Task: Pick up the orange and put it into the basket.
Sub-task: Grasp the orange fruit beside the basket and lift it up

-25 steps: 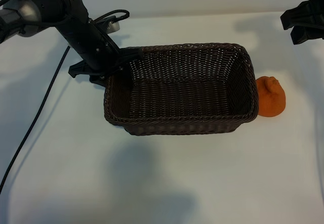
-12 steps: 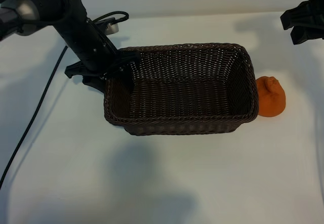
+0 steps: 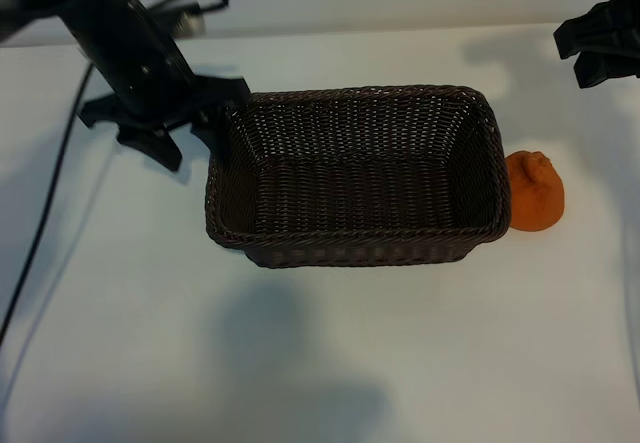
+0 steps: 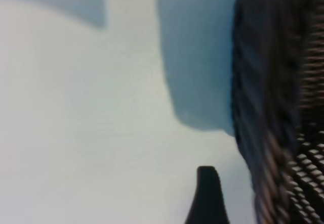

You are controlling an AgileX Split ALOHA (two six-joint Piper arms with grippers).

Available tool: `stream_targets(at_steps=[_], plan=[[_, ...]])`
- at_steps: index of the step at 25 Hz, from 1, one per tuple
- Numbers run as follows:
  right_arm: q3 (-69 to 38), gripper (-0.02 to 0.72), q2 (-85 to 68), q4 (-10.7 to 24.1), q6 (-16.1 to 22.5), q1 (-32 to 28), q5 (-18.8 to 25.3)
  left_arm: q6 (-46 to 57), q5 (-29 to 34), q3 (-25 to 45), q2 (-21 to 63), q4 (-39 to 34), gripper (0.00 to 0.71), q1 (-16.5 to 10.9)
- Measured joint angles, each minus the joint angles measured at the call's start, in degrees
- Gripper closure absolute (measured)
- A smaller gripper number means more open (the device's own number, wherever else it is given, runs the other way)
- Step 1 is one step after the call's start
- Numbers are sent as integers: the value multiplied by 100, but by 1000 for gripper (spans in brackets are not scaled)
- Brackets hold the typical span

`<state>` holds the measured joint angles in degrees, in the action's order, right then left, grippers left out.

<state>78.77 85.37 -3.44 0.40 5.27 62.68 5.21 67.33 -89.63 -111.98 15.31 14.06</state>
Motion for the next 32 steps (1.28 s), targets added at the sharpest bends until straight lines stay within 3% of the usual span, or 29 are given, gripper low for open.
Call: stream_targets(at_steps=[8,32], plan=[[0,214,0,-26,0,0,0,0,0,0,1014,-132,133,-11],[0,214,0,-40,0,0,0,-151,0,92,1710,157,134,-11]])
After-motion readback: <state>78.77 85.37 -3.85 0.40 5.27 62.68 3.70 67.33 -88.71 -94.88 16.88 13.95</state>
